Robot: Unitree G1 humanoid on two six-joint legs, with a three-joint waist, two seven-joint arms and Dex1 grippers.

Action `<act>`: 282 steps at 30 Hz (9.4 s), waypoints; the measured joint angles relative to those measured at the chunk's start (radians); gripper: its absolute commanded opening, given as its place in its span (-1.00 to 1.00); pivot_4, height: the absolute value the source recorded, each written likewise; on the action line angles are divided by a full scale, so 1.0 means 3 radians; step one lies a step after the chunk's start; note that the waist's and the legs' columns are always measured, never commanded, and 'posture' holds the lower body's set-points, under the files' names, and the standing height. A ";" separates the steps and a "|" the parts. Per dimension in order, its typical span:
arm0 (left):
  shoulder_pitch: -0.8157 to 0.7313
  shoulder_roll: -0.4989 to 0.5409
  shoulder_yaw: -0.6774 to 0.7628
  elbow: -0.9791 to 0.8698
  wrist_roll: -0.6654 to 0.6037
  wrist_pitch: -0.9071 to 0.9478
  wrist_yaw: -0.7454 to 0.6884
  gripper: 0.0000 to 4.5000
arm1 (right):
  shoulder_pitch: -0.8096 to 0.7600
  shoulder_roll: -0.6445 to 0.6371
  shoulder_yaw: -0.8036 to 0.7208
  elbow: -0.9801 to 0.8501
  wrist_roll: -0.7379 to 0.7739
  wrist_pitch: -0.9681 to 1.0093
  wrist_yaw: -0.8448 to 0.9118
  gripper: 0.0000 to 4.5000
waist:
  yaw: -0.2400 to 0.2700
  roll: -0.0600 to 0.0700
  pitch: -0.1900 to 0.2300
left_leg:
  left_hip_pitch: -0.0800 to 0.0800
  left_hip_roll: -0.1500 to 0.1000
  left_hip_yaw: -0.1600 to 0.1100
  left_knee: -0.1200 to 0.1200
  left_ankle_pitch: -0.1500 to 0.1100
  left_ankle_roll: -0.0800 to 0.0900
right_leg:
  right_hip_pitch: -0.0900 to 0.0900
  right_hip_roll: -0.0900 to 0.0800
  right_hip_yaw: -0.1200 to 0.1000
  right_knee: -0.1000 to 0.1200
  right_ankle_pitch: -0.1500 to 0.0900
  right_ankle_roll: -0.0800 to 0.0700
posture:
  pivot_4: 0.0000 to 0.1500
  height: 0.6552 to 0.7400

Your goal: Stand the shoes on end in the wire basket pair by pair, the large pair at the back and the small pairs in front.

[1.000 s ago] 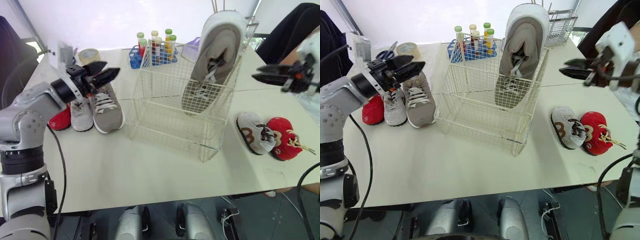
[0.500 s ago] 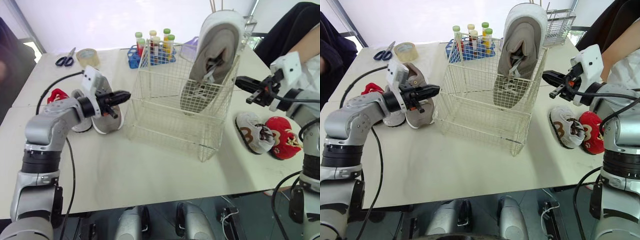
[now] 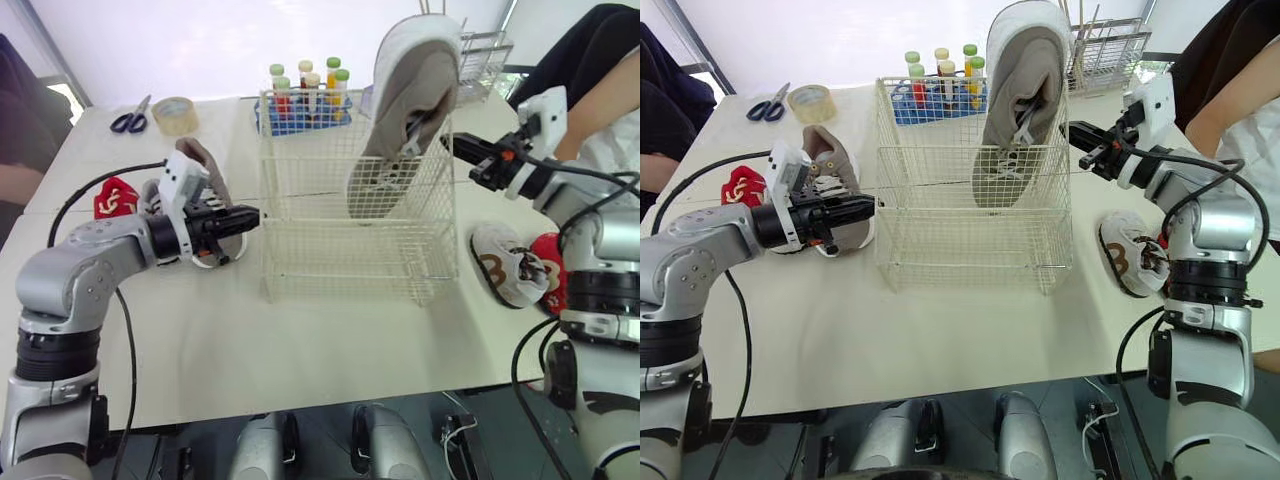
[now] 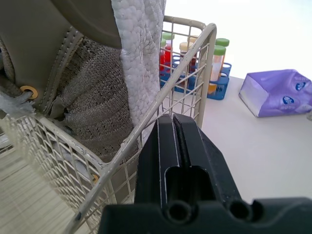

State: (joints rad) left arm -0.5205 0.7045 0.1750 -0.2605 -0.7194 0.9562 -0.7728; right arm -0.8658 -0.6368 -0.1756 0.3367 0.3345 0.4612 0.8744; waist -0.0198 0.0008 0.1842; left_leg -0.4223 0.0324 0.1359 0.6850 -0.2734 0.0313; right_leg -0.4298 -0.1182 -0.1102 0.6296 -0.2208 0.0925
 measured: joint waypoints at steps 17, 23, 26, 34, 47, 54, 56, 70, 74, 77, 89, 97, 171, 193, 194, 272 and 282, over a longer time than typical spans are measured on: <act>0.0131 0.0966 0.0525 0.0421 0.0036 -0.0167 -0.0371 -0.75 | 0.0548 -0.1195 -0.0319 -0.0608 0.0295 0.0467 0.0679 -1.00 | 0.0032 0.0002 0.0001 | -0.0005 -0.0001 -0.0003 -0.0001 -0.0001 0.0001 | -0.0005 -0.0002 -0.0002 -0.0001 -0.0001 -0.0001 | 1.00 1.00; -0.0670 0.0932 0.0314 0.1393 0.0518 -0.0649 -0.0203 -0.75 | 0.0440 -0.1351 -0.0691 -0.1342 0.1232 0.1173 0.0945 -1.00 | 0.0023 -0.0001 0.0000 | -0.0004 0.0000 -0.0002 -0.0001 -0.0002 0.0003 | -0.0004 -0.0001 -0.0002 -0.0001 0.0000 -0.0002 | 1.00 1.00; -0.1219 0.0754 0.0040 0.2143 0.0934 -0.0899 0.0066 -0.75 | 0.0279 -0.1325 -0.0597 -0.1677 0.1558 0.1368 0.0942 -1.00 | 0.0030 -0.0002 0.0000 | -0.0005 -0.0001 -0.0002 -0.0001 -0.0003 0.0004 | -0.0005 -0.0001 -0.0003 0.0000 0.0001 -0.0001 | 1.00 1.00; -0.1994 0.0448 -0.0313 0.3729 0.1658 -0.1481 0.0328 0.75 | 0.0115 -0.0999 -0.0360 -0.2008 0.1933 0.1490 0.0658 -1.00 | 0.0036 -0.0018 0.0004 | -0.0017 -0.0002 0.0005 0.0002 -0.0005 0.0009 | -0.0013 -0.0002 -0.0003 -0.0001 0.0001 0.0000 | 1.00 1.00; -0.2499 0.0007 -0.0258 0.4884 0.1906 -0.1686 0.0765 0.98 | 0.0114 -0.0975 -0.0232 -0.2087 0.1983 0.1398 0.0475 -1.00 | 0.0019 -0.0033 0.0011 | -0.0018 -0.0001 0.0006 0.0002 -0.0006 0.0010 | -0.0016 -0.0002 -0.0003 0.0000 0.0000 0.0002 | 1.00 1.00; -0.2589 -0.0105 -0.0195 0.5093 0.1999 -0.1844 0.1016 0.98 | 0.0113 -0.1033 -0.0242 -0.2296 0.2245 0.1501 0.0469 -1.00 | 0.0030 -0.0035 0.0011 | -0.0018 -0.0001 0.0005 0.0002 -0.0006 0.0010 | -0.0016 -0.0003 -0.0002 0.0000 0.0000 0.0001 | 1.00 1.00; -0.2602 -0.0146 -0.0139 0.5142 0.2004 -0.1870 0.1094 0.98 | 0.0115 -0.1053 -0.0249 -0.2316 0.2267 0.1502 0.0445 -1.00 | 0.0030 -0.0036 0.0010 | -0.0018 -0.0001 0.0005 0.0002 -0.0006 0.0010 | -0.0016 -0.0003 -0.0002 0.0001 0.0001 0.0001 | 1.00 1.00; -0.2608 -0.0319 0.0203 0.5256 0.1954 -0.1844 0.1407 -0.98 | 0.0151 -0.1090 -0.0269 -0.2353 0.2295 0.1489 0.0357 -1.00 | 0.0023 -0.0036 0.0009 | -0.0014 0.0000 0.0005 0.0003 -0.0005 0.0009 | -0.0016 -0.0003 -0.0002 0.0005 0.0001 0.0001 | 1.00 1.00; -0.2609 -0.0329 0.0256 0.5256 0.1968 -0.1869 0.1472 -0.98 | 0.0151 -0.1089 -0.0244 -0.2352 0.2267 0.1480 0.0350 -1.00 | 0.0026 -0.0037 0.0009 | -0.0014 -0.0001 0.0005 0.0003 -0.0005 0.0009 | -0.0015 -0.0003 -0.0002 0.0005 0.0001 0.0001 | 1.00 1.00; -0.2614 -0.0336 0.0309 0.5289 0.1952 -0.1938 0.1494 -0.98 | 0.0150 -0.1090 -0.0239 -0.2348 0.2231 0.1475 0.0350 -1.00 | 0.0026 -0.0037 0.0009 | -0.0014 -0.0001 0.0005 0.0003 -0.0005 0.0009 | -0.0015 -0.0003 -0.0002 0.0005 0.0001 0.0001 | 1.00 1.00; -0.3007 -0.0428 0.0801 0.4676 0.1469 -0.2747 0.1389 -0.98 | 0.0168 -0.1090 -0.0216 -0.2337 0.2185 0.1488 0.0335 -1.00 | 0.0034 -0.0067 0.0027 | -0.0027 -0.0001 0.0005 0.0002 -0.0007 0.0012 | -0.0018 -0.0003 -0.0004 0.0000 0.0001 0.0002 | 1.00 1.00; -0.2936 -0.0877 0.0961 0.3033 0.0896 -0.3027 0.1336 -0.98 | 0.0371 -0.1091 -0.0258 -0.2359 0.2251 0.1557 0.0247 -1.00 | 0.0037 -0.0067 0.0027 | -0.0027 -0.0001 0.0003 0.0008 -0.0006 0.0012 | -0.0017 -0.0003 -0.0005 0.0001 0.0002 0.0003 | 1.00 1.00; -0.1029 -0.2259 -0.0572 0.2512 0.2949 -0.5677 0.2567 -0.98 | 0.0855 -0.1669 -0.0723 -0.2776 0.3194 0.1637 -0.0565 -1.00 | 0.0128 0.0004 -0.0050 | -0.0011 -0.0001 -0.0003 0.0048 -0.0039 0.0067 | 0.0012 -0.0012 -0.0004 0.0000 0.0006 -0.0001 | 1.00 1.00; -0.0316 -0.2143 -0.0663 0.1450 0.2443 -0.4577 0.2056 -0.98 | 0.0646 -0.1621 -0.0492 -0.2711 0.3076 0.1615 -0.0523 -1.00 | 0.0104 0.0003 -0.0050 | -0.0013 -0.0001 -0.0001 0.0048 -0.0042 0.0071 | 0.0010 -0.0017 -0.0005 -0.0005 0.0005 -0.0004 | 1.00 1.00; -0.0267 -0.2137 -0.0667 0.1367 0.2433 -0.4524 0.2037 -0.98 | 0.0644 -0.1614 -0.0489 -0.2704 0.3070 0.1614 -0.0515 -1.00 | 0.0099 0.0003 -0.0050 | -0.0013 -0.0001 -0.0001 0.0047 -0.0043 0.0071 | 0.0010 -0.0016 -0.0004 -0.0005 0.0005 -0.0004 | 1.00 1.00; -0.0302 0.0167 -0.0249 -0.0524 -0.1787 0.0226 -0.0090 1.00 | 0.3285 0.0332 -0.1114 -0.2516 0.0356 0.1056 -0.2201 0.98 | 0.0100 0.0007 -0.0040 | -0.0016 -0.0002 -0.0004 0.0025 -0.0024 0.0037 | 0.0010 0.0000 0.0001 -0.0031 -0.0006 -0.0010 | 1.00 1.00; -0.0369 0.0119 -0.0265 -0.0584 -0.1760 0.0222 0.0006 1.00 | 0.3292 0.0362 -0.1075 -0.2406 0.0219 0.0894 -0.2184 0.42 | 0.0100 0.0005 -0.0041 | -0.0014 -0.0002 -0.0004 0.0025 -0.0023 0.0035 | 0.0013 0.0000 0.0002 -0.0031 -0.0006 -0.0010 | 1.00 1.00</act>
State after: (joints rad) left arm -0.6312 0.7402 0.0955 -0.4357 -1.2476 1.0226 -0.7711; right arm 0.1218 -0.5281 -0.4981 -0.3850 0.4002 0.7295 0.2192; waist 0.0101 0.0025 0.1719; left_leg -0.4265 0.0318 0.1346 0.6926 -0.2803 0.0417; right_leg -0.4259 -0.1183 -0.1097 0.6203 -0.2226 0.0895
